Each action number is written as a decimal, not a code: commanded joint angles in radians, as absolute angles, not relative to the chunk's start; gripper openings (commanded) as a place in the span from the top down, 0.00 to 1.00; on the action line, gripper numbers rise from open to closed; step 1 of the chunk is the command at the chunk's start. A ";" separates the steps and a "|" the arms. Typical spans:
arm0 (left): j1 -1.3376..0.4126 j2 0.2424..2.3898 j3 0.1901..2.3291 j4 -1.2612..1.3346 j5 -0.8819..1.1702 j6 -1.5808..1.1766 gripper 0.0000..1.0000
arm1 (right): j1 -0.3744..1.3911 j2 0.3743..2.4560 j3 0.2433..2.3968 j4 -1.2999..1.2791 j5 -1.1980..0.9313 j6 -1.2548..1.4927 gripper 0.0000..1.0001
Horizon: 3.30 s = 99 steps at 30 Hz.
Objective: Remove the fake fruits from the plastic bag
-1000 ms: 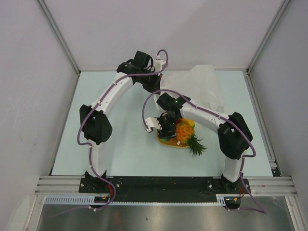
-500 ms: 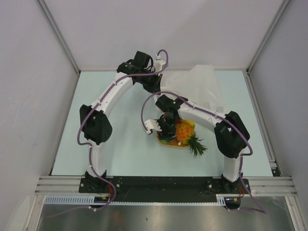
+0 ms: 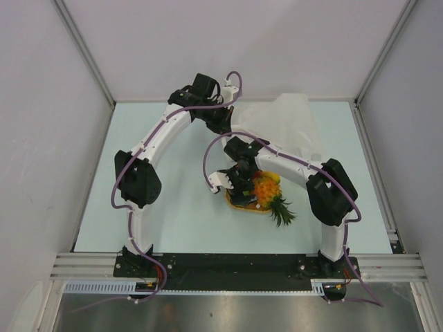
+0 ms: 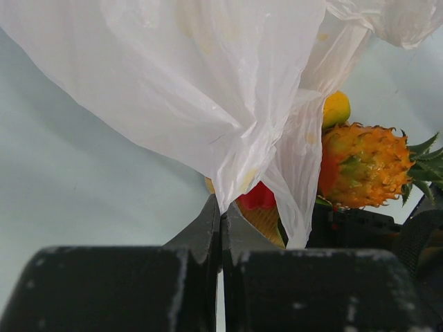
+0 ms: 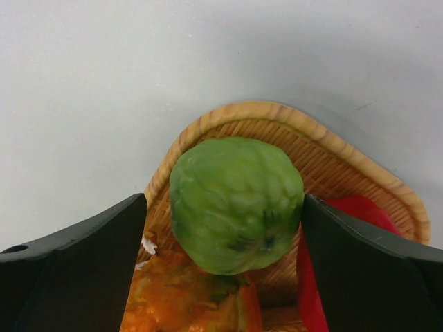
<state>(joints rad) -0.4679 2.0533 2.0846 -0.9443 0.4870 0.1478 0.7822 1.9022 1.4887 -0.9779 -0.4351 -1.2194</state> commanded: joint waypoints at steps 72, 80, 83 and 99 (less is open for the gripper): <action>-0.491 2.054 2.143 -0.927 0.600 0.100 1.00 | 0.345 1.710 1.760 -0.732 -0.580 -0.249 0.43; -0.491 1.996 2.111 -0.936 0.623 0.110 1.00 | 0.276 1.784 1.686 -0.647 -0.512 -0.219 0.52; -0.491 1.967 2.095 -0.939 0.617 0.114 1.00 | 0.281 1.824 1.684 -0.657 -0.505 -0.239 0.55; -0.509 1.934 2.091 -0.954 0.603 0.143 1.00 | 0.291 2.066 1.787 -0.390 0.091 -0.118 0.51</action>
<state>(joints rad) -0.4995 2.0132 2.0960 -0.9463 0.5831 0.1165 0.3328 1.9797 1.6855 -0.5373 -0.1894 -0.1642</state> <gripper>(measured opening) 0.003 0.486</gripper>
